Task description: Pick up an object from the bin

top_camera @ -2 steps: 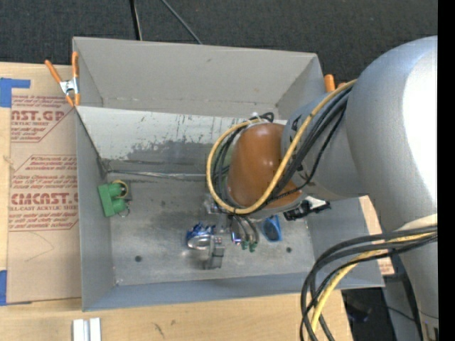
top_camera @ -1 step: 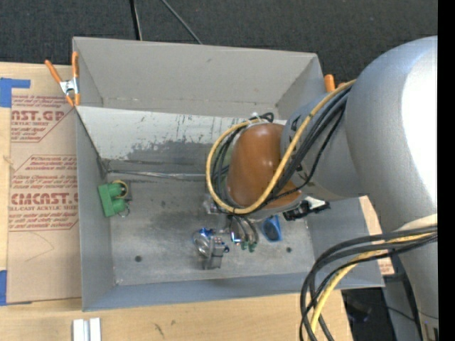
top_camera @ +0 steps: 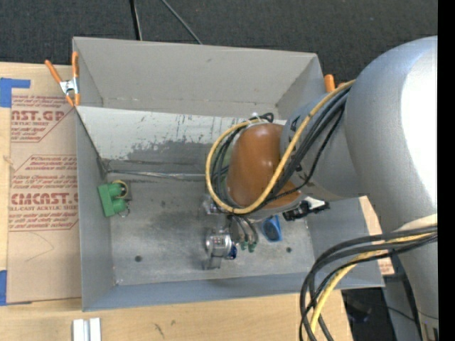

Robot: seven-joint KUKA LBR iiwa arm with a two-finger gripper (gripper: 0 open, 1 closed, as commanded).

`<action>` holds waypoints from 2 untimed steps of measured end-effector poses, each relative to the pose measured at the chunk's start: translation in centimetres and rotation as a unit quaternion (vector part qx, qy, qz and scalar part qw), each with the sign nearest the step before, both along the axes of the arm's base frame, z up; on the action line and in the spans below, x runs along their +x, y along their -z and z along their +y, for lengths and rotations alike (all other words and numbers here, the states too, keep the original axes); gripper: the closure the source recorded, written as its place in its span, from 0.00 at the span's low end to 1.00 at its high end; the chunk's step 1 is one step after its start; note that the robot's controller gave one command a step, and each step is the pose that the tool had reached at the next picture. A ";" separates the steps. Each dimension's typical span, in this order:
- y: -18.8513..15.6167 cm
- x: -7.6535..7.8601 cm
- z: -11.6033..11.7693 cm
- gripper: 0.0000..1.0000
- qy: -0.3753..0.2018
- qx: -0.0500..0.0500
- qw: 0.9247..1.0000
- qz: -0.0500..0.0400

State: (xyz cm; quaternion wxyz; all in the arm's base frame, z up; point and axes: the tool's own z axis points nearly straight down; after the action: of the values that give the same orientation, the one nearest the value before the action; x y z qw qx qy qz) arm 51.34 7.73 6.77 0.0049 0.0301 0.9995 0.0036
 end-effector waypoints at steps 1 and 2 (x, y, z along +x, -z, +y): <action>0.0 0.0 0.0 0.00 0.000 0.001 1.000 0.000; 0.0 0.0 0.1 1.00 0.000 0.001 1.000 0.000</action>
Offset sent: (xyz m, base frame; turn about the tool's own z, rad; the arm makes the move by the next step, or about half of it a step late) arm 0.0000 0.0000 0.0000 0.0000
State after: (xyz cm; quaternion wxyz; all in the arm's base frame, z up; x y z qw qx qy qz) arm 51.33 7.80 6.75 0.0046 0.0300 0.9995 0.0045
